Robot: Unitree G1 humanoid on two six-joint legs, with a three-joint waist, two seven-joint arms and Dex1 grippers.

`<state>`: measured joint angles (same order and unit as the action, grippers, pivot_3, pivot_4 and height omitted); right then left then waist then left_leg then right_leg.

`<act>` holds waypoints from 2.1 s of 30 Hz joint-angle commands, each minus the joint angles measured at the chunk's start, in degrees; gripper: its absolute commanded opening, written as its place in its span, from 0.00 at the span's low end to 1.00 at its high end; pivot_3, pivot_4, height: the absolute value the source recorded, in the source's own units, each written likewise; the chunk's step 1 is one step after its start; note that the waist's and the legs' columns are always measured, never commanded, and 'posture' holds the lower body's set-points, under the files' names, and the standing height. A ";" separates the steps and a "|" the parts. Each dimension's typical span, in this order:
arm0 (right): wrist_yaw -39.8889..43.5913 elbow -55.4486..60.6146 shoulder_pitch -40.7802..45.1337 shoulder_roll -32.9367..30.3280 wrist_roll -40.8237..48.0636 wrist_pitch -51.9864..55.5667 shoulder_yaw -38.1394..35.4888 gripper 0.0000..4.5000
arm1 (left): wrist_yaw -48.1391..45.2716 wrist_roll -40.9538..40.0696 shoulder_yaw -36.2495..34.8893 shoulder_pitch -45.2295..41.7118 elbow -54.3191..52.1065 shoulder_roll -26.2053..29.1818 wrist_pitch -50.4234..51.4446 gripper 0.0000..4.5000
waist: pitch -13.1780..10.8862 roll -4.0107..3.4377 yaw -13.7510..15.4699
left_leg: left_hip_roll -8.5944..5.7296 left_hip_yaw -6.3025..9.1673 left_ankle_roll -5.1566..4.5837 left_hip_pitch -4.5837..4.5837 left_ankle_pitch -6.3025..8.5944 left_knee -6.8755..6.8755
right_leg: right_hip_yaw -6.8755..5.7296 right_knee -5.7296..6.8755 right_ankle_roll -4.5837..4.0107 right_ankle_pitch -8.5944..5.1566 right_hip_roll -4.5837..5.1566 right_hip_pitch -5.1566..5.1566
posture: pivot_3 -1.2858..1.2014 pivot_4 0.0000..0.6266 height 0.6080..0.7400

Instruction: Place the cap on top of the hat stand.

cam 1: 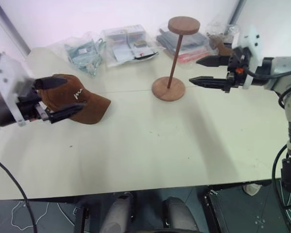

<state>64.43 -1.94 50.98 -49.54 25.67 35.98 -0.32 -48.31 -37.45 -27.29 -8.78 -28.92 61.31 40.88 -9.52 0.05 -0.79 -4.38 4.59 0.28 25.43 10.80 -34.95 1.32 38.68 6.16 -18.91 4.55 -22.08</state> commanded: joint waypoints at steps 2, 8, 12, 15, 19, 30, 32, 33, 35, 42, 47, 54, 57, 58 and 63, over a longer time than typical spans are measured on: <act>-0.70 4.15 -1.36 1.45 3.84 4.22 -1.93 0.75 | 8.42 8.68 6.13 2.33 -8.15 -3.62 -3.86 1.00 | 0.00 0.01 0.22 | 0.00 -0.01 0.00 0.01 0.00 -0.02 | 0.02 0.00 0.00 0.00 0.01 0.01 | 0.52 0.24 1.00; -2.63 12.66 -6.50 2.69 9.53 12.32 -2.46 0.75 | 21.35 27.29 17.13 4.58 -10.73 -7.53 -8.95 1.00 | 0.00 0.01 0.26 | 0.00 -0.01 -0.01 0.04 0.01 -0.03 | 0.02 0.03 0.00 0.01 0.01 -0.02 | 0.52 0.24 1.00; -3.91 12.80 -6.32 3.26 10.23 13.93 -2.18 0.75 | 28.50 42.63 28.24 4.90 -9.31 -8.95 -12.72 1.00 | 0.00 0.01 0.30 | -0.01 -0.02 -0.02 0.03 0.01 -0.04 | 0.02 0.03 0.01 0.01 0.01 0.00 | 0.52 0.24 1.00; -4.03 12.90 -5.77 3.12 10.55 14.56 -1.76 0.75 | 31.00 49.05 34.18 4.70 -7.29 -11.99 -14.41 1.00 | 0.00 0.01 0.29 | -0.01 -0.02 -0.02 0.04 0.01 -0.03 | 0.02 0.03 0.01 0.01 0.01 -0.02 | 0.52 0.24 1.00; -3.83 12.81 -4.56 2.88 10.59 15.36 -1.26 0.75 | 33.56 56.36 40.12 3.34 -2.66 -17.02 -16.00 1.00 | 0.00 0.01 0.31 | -0.01 -0.03 -0.03 0.05 0.01 -0.05 | 0.01 0.04 0.01 0.01 0.00 -0.03 | 0.52 0.24 1.00; -3.67 13.79 -3.48 1.93 10.72 16.94 -1.57 0.75 | 40.63 70.05 44.14 1.40 10.73 -27.01 -18.32 1.00 | 0.02 0.04 0.47 | -0.02 -0.01 -0.04 0.08 0.02 -0.10 | -0.02 0.10 0.02 0.01 0.00 -0.05 | 0.52 0.24 1.00; -3.80 13.83 -3.25 1.99 10.69 17.12 -1.54 0.75 | 41.64 71.55 44.16 0.42 13.22 -28.37 -18.76 1.00 | 0.02 0.04 0.57 | -0.02 -0.02 -0.04 0.07 0.02 -0.12 | -0.02 0.11 0.02 0.01 0.01 -0.05 | 0.52 0.24 1.00; -3.86 14.02 -3.27 1.95 10.77 17.27 -1.63 0.75 | 42.23 72.29 44.07 0.14 14.10 -28.93 -18.93 1.00 | 0.02 0.04 0.61 | -0.02 -0.01 -0.04 0.07 0.02 -0.13 | -0.03 0.14 0.02 0.01 0.00 -0.05 | 0.52 0.24 1.00; -3.91 14.02 -2.97 1.96 10.70 17.33 -1.62 0.75 | 43.62 73.08 43.76 -0.59 16.89 -30.17 -19.39 1.00 | 0.02 0.04 0.92 | -0.02 -0.02 -0.04 0.07 0.02 -0.14 | -0.02 0.16 0.02 0.01 0.00 -0.06 | 0.52 0.24 1.00; -4.03 13.91 -2.32 1.96 10.54 17.32 -1.61 0.75 | 47.52 74.23 42.60 -1.50 24.35 -33.52 -20.22 1.00 | 0.07 0.03 1.61 | -0.02 -0.01 -0.02 0.01 0.01 -0.19 | -0.02 0.33 0.02 0.01 0.00 -0.07 | 0.52 0.24 1.00; -4.12 13.63 -1.63 1.96 10.30 17.14 -1.51 0.75 | 51.44 74.87 41.34 -0.45 28.34 -35.12 -19.89 1.00 | 0.12 -0.01 1.54 | -0.02 -0.01 -0.02 -0.04 0.01 -0.22 | -0.01 0.41 0.02 0.01 0.00 -0.05 | 0.52 0.24 1.00; -4.12 13.40 -0.97 2.01 10.08 17.01 -1.26 0.75 | 54.65 74.55 39.84 -0.94 32.37 -36.10 -19.79 1.00 | 0.25 -0.10 1.29 | -0.01 -0.01 -0.01 -0.07 0.01 -0.20 | 0.00 0.45 0.01 0.01 -0.03 -0.07 | 0.52 0.24 1.00; -4.11 13.19 -0.84 2.11 9.88 16.74 -1.14 0.75 | 55.25 74.17 38.95 -1.15 33.19 -36.13 -19.71 1.00 | 0.27 -0.13 1.19 | -0.01 -0.01 -0.01 -0.08 0.01 -0.19 | 0.01 0.45 0.01 0.01 -0.03 -0.08 | 0.52 0.24 1.00; -4.11 13.06 -0.80 2.15 9.82 16.65 -1.14 0.75 | 55.36 74.11 38.78 -1.16 33.36 -36.12 -19.74 1.00 | 0.27 -0.14 1.16 | -0.01 -0.01 -0.01 -0.08 0.01 -0.19 | 0.01 0.45 0.01 0.01 -0.03 -0.09 | 0.52 0.24 1.00; -4.33 13.05 -0.93 2.49 9.73 16.34 -1.10 0.75 | 55.81 74.03 37.97 0.27 33.06 -35.81 -19.84 1.00 | 0.29 -0.14 0.92 | -0.01 -0.01 -0.01 -0.07 0.01 -0.17 | 0.03 0.45 0.01 0.01 -0.04 -0.10 | 0.52 0.24 1.00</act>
<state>60.31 9.97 48.41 -46.68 35.06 53.27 -0.52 7.84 36.70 12.92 -11.19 0.36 24.51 19.11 -9.24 -0.09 0.13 -4.39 4.58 0.27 25.35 10.81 -35.12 1.36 39.13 6.17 -18.90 4.52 -22.19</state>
